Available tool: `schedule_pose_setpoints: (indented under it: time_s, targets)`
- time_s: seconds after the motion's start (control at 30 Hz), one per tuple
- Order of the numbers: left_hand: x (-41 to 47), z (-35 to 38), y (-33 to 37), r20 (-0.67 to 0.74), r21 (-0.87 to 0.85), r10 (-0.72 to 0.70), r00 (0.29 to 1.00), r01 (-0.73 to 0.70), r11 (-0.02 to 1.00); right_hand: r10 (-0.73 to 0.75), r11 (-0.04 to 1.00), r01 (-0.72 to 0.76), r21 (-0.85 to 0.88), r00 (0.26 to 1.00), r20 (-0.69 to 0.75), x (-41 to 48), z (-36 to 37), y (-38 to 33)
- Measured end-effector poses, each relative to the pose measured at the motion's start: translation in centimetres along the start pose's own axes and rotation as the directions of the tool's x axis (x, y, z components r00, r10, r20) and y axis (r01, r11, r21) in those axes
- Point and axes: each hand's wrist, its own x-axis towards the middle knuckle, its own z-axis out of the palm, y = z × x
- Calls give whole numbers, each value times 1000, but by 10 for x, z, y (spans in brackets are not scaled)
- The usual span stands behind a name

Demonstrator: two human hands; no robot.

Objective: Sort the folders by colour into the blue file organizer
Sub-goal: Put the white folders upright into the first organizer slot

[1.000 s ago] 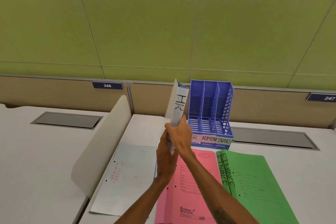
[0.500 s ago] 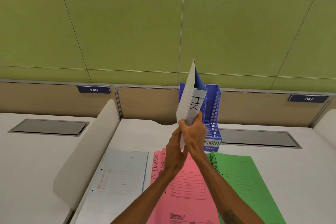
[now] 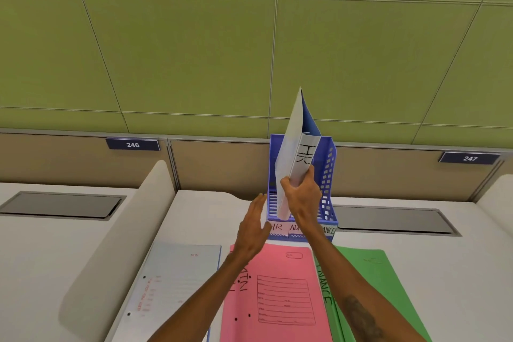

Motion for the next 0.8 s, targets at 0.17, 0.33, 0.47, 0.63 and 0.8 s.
schedule_pose_setpoints:
  time_s: [0.17,0.33,0.47,0.63,0.8]
  targets:
    - [2,-16,-50,10,163,-89,996,86,983,-10,1000,10,-10,999,41,16,19,10]
    - [-8,-37,-93,5,263,-129,992,123,957,17,1000,-17,6,998,55,26,41,18]
    - [-18,-51,-121,7,306,-112,994,105,946,34,999,-34,-12,996,83,27,57,32]
    - [-30,-62,-148,-15,310,-119,993,118,943,79,996,-71,-51,984,160,23,70,55]
    - [-44,-70,-164,-23,347,-126,992,126,929,140,987,-118,-109,965,222,13,79,80]
